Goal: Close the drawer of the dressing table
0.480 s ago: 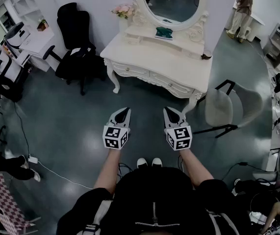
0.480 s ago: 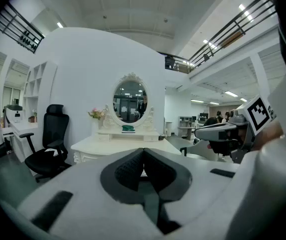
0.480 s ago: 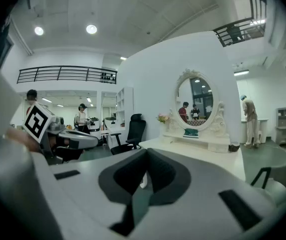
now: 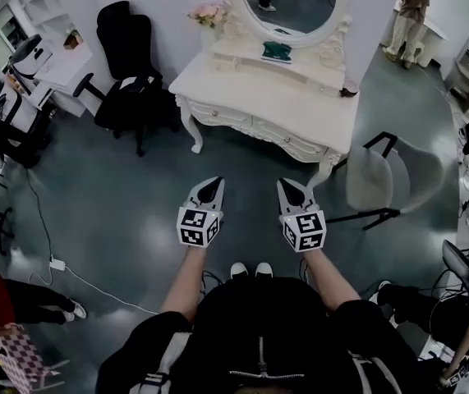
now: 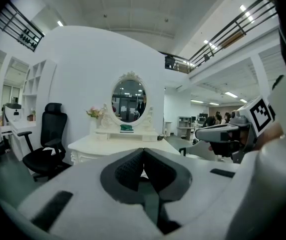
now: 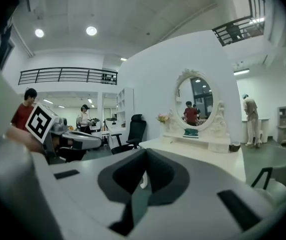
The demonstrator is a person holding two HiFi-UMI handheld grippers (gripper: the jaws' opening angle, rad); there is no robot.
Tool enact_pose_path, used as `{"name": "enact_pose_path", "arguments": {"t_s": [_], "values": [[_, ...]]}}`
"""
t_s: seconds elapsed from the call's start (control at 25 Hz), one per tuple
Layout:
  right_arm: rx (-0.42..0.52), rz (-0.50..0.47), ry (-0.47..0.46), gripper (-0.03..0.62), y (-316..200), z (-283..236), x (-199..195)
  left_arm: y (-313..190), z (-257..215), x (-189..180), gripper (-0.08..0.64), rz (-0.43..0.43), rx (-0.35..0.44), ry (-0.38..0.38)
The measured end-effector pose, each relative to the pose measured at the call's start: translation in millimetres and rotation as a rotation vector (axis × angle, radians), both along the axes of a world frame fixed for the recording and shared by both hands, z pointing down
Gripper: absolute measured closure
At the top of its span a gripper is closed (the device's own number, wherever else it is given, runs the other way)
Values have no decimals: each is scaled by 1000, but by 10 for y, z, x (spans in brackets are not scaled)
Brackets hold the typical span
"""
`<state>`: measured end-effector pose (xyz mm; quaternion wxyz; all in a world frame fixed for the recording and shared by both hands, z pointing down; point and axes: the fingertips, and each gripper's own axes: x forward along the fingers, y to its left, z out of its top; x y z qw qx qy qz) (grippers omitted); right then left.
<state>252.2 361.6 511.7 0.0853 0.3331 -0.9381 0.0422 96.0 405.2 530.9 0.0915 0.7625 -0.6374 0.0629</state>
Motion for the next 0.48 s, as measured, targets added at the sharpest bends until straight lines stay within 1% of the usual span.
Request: {"name": "enact_pose_path", "arguments": {"t_s": [0.48], "values": [[-15, -11, -21, 591, -329, 50, 184, -283, 20, 223, 555, -16, 3, -7]]}}
